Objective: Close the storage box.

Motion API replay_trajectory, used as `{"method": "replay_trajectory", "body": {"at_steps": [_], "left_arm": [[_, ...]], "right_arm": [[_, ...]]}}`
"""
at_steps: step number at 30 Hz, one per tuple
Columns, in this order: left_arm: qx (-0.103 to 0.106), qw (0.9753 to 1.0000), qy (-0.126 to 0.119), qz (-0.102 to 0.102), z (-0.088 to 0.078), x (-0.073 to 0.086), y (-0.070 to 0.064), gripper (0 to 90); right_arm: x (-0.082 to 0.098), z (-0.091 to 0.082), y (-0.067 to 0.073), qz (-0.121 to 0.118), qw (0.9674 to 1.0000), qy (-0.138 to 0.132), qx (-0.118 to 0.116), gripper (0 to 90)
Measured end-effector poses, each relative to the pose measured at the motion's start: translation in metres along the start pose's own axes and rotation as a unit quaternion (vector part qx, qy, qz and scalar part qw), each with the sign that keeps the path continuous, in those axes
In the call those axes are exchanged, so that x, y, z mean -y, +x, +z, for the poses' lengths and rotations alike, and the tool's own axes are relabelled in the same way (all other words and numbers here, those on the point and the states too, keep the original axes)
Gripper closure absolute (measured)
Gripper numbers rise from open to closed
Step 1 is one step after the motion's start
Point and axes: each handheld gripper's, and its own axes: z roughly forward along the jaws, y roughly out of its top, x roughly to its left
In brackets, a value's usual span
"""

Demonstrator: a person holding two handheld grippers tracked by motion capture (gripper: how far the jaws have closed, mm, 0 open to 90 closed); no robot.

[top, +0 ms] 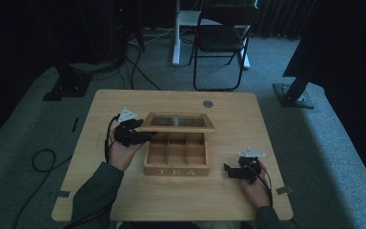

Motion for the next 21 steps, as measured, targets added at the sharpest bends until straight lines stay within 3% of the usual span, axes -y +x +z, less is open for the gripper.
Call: {"method": "replay_trajectory", "body": {"at_steps": [21], "left_arm": [[0.003, 1.0000, -0.002, -0.004, -0.002, 0.018, -0.004, 29.5]], "right_arm": [[0.000, 0.000, 0.000, 0.000, 1.0000, 0.000, 0.000, 12.6]]}}
